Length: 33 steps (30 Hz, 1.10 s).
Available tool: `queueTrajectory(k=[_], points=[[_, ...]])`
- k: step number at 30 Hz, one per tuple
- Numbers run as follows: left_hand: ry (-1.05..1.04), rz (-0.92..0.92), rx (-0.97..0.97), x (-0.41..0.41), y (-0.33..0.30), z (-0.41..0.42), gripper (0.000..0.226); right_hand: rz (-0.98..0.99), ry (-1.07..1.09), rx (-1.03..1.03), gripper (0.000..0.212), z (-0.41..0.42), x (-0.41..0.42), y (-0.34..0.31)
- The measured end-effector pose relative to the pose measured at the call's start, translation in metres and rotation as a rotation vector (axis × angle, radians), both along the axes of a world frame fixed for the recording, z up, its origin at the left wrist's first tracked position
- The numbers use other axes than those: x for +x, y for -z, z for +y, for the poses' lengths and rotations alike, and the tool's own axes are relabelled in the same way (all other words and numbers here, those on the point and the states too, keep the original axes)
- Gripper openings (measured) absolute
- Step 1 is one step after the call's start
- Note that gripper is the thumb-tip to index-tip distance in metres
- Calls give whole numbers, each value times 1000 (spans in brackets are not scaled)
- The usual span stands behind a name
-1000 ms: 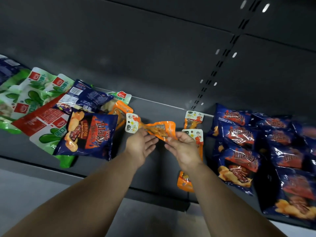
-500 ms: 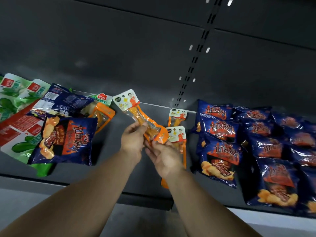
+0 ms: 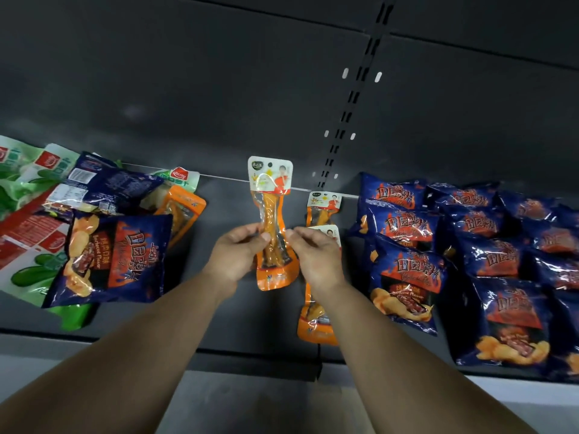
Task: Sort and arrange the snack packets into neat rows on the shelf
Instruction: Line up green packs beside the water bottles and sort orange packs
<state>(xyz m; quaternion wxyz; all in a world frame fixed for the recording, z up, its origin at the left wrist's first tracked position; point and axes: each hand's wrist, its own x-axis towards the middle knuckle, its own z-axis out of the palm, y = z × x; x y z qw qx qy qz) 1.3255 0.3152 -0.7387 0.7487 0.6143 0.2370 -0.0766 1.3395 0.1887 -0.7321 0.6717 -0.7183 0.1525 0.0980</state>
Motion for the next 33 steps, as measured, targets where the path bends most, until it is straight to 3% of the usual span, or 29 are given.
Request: queueTrajectory(k=[2, 6, 13, 20, 33], points=[[-5, 9, -1, 0, 3, 0, 17, -10, -31, -43, 5, 5, -3, 3], [-38, 61, 9, 2, 12, 5, 17, -44, -66, -149, 15, 11, -3, 10], [76, 48, 7, 15, 16, -1, 34, -27, 4, -254, 12, 12, 11, 17], [-76, 57, 189, 48, 29, -5, 32, -156, -41, -475, 37, 11, 2, 12], [-32, 80, 360, 59, 36, -36, 20, -215, -124, -516, 30, -15, -17, -7]])
